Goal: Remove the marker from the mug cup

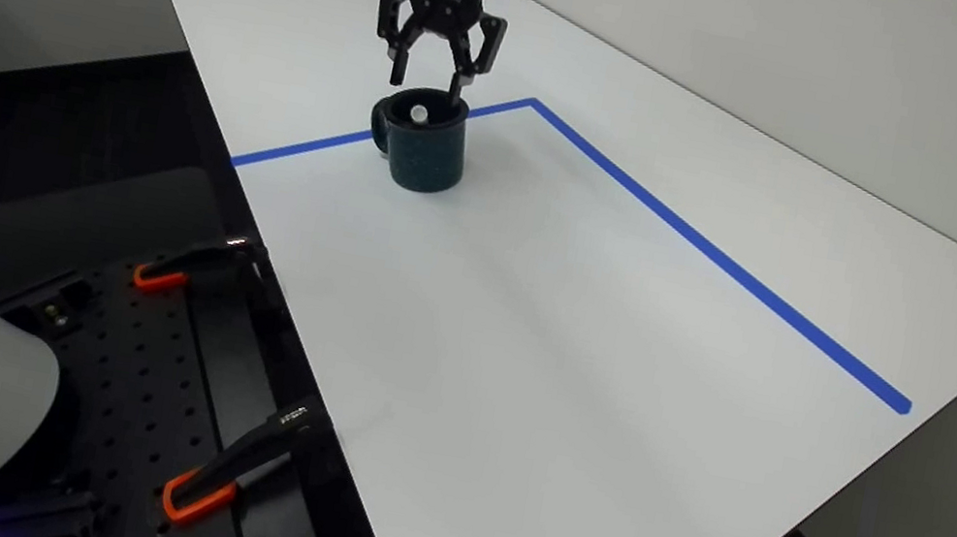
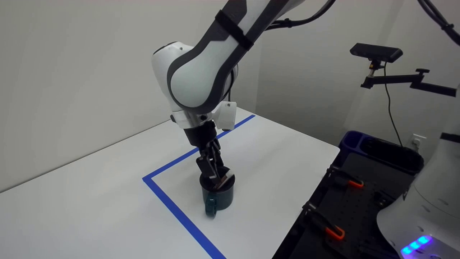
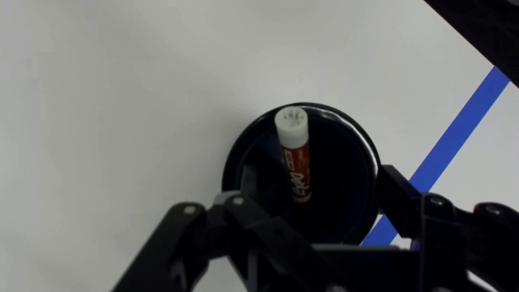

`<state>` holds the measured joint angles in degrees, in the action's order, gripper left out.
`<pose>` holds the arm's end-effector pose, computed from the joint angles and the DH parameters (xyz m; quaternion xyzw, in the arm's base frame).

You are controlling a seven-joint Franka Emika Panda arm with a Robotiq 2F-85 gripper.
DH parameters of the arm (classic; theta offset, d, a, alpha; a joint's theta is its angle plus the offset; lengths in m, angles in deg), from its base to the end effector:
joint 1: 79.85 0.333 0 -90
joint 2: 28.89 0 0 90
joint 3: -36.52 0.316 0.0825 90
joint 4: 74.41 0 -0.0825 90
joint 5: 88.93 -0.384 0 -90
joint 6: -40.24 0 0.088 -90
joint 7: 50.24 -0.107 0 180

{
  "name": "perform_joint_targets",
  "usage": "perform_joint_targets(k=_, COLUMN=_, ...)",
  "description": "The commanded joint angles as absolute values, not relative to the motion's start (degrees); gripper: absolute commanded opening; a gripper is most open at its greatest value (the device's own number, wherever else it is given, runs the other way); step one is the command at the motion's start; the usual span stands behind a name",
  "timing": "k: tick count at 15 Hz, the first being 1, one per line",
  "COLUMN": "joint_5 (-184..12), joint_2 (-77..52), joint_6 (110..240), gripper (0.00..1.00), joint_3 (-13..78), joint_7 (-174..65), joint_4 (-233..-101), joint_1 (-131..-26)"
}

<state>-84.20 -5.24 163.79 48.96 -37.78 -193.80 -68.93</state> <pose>0.5036 0.2152 0.2069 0.9302 0.3285 -0.1639 0.0016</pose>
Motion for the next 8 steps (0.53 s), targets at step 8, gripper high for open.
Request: perform_joint_targets(k=8, joint_5=-83.5, joint_2=0.1, joint_6=163.0, gripper=0.34, joint_3=48.2, joint_7=-35.7, joint_4=-189.1, joint_1=-69.3)
